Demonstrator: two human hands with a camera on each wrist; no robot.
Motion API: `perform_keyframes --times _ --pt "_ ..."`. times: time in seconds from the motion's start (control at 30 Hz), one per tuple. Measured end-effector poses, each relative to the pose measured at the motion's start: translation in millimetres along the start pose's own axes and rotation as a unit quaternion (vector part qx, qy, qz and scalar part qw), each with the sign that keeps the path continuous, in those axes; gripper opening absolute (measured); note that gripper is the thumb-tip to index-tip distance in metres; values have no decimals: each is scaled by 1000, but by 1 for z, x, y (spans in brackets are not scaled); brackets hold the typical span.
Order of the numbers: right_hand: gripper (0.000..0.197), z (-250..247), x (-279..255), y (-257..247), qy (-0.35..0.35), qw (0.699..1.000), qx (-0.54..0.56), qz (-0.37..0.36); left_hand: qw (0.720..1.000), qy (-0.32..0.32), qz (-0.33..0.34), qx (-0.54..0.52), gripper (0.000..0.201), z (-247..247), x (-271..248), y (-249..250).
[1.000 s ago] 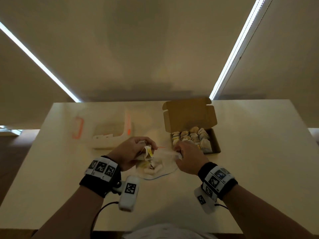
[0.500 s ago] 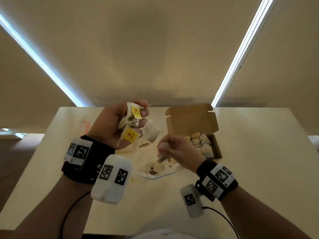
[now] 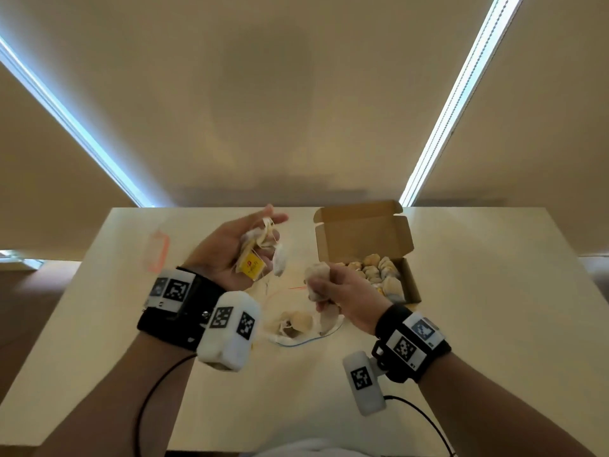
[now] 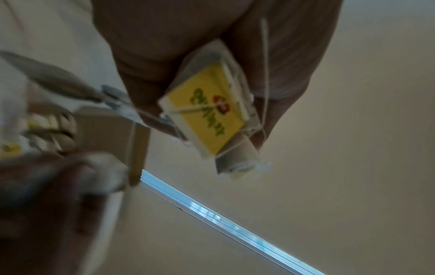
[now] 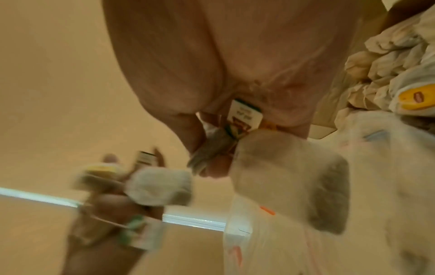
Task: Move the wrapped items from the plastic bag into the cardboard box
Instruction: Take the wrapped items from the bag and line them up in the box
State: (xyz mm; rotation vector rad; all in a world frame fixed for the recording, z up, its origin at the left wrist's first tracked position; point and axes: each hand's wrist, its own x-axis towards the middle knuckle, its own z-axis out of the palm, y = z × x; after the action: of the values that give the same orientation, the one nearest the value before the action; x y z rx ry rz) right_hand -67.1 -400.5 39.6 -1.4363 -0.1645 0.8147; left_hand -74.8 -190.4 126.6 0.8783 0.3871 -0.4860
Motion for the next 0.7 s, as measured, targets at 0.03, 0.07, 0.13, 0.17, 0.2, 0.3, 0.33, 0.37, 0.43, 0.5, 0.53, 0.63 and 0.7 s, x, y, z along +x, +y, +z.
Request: perform_keyframes --times 0.03,0.07,0.13,0.17,0.2,0.3,0.33,0.37,0.43,0.5,0.53,0.63,0.7 --pt "14 0 0 -2 9 1000 10 4 999 29 -17 8 42 -5 5 -8" --pt "13 1 0 -6 17 1000 7 5 998 53 -36 22 43 -9 9 -16" --pt "9 3 1 -15 16 1000 -20 -1 991 75 -80 81 54 -21 21 -36" --pt "9 4 1 -20 10 999 -36 -3 984 69 -101 131 60 -26 27 -45" --pt "9 5 1 -24 4 999 -49 -1 975 58 -114 181 65 -26 31 -54" --pt "21 5 2 -34 4 997 -71 15 961 62 -126 236 67 -27 37 -69" --pt "25 4 1 -35 7 997 -71 24 962 66 -125 233 64 -27 37 -70" --pt "28 3 0 -36 11 997 -65 37 963 66 -121 233 60 -29 38 -71" --pt "29 0 -2 -35 30 997 -24 73 963 61 -105 242 49 -35 38 -71" --pt "26 -1 -4 -34 45 993 30 104 965 59 -93 238 37 -43 37 -70" --pt "25 -1 -5 -34 48 991 47 113 966 67 -90 232 32 -46 38 -70" --pt "23 -2 -5 -33 50 988 75 128 977 111 -69 168 22 -50 37 -68" --pt "25 -2 -3 -33 45 988 76 129 982 132 -61 120 22 -52 37 -65"
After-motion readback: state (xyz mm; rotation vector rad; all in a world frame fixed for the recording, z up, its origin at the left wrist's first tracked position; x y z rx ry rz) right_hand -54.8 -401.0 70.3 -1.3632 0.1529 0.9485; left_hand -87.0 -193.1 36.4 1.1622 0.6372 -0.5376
